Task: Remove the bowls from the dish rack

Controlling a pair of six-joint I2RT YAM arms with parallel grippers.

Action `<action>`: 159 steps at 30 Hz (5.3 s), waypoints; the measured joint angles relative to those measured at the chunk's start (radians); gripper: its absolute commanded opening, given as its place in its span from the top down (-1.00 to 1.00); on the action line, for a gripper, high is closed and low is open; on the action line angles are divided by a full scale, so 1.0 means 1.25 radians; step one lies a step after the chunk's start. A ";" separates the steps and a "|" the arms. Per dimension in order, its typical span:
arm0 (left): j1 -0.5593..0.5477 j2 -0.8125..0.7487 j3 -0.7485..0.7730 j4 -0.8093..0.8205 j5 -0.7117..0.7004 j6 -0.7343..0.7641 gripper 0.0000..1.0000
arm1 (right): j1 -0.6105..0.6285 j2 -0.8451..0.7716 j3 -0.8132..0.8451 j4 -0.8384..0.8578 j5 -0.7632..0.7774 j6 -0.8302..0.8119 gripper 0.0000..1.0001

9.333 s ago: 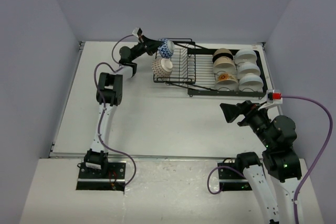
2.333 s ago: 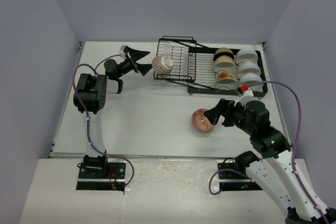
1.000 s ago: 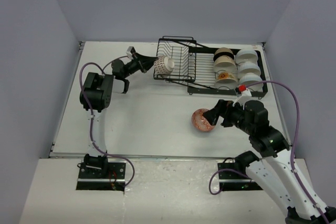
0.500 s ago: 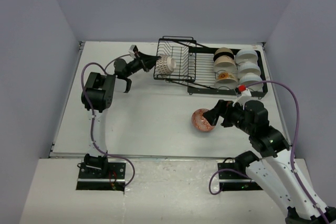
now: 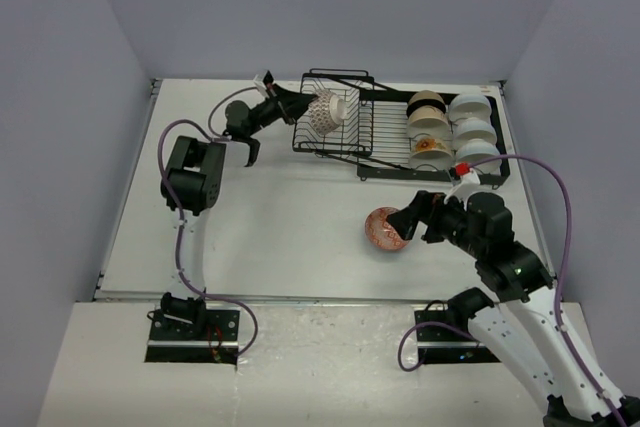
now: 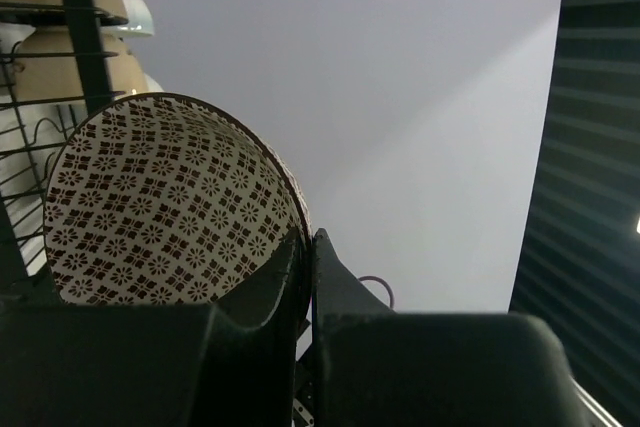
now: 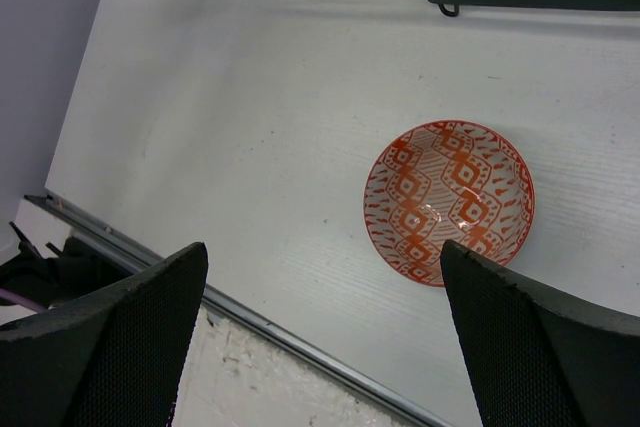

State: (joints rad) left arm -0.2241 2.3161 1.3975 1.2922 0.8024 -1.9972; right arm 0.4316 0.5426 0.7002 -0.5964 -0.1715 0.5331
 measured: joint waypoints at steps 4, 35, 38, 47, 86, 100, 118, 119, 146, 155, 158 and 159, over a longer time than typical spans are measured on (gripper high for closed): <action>-0.007 0.000 0.035 0.000 0.004 0.000 1.00 | 0.000 -0.007 0.000 0.000 0.000 0.001 -0.98; -0.629 -0.832 -0.307 -0.995 -0.529 1.433 1.00 | 0.000 0.360 0.654 -0.219 0.258 -0.042 -0.98; -0.745 -0.857 -0.344 -1.030 -0.552 1.517 1.00 | 0.003 0.432 0.661 -0.260 0.212 -0.068 -0.97; -0.862 -0.788 -0.322 -1.061 -0.712 1.654 1.00 | 0.094 0.525 0.537 -0.367 0.155 -0.129 -0.42; -0.930 -1.049 -0.298 -1.063 -1.120 1.532 -1.00 | 0.040 0.349 0.002 -0.044 0.281 0.054 1.00; -0.927 -1.053 -0.310 -1.137 -1.209 1.459 -1.00 | 0.034 0.383 -0.082 0.141 0.272 0.101 0.89; -0.794 -1.046 -0.322 -1.153 -1.158 1.380 -1.00 | 0.025 0.326 -0.106 0.138 0.242 0.110 0.35; -0.782 -1.047 -0.326 -1.153 -1.152 1.374 -1.00 | 0.025 0.318 -0.106 0.134 0.243 0.110 0.35; -0.709 -0.917 -0.272 -1.175 -1.063 1.307 -1.00 | 0.016 0.185 -0.020 0.017 0.266 0.098 0.19; -0.646 -0.948 -0.222 -1.337 -1.147 1.184 -1.00 | -0.060 0.124 0.075 0.022 0.397 0.171 -0.98; -0.633 -1.000 -0.220 -1.412 -1.178 1.165 -1.00 | -0.078 0.092 0.047 0.092 0.414 0.211 -0.98; -0.633 -1.024 -0.220 -1.438 -1.185 1.161 -1.00 | -0.086 0.084 0.035 0.124 0.414 0.224 -0.98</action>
State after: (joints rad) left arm -1.0153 1.0355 1.1221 -0.5056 -0.6785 -0.5461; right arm 0.3244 0.6479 0.7437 -0.4416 0.3454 0.8135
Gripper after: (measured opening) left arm 0.997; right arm 0.987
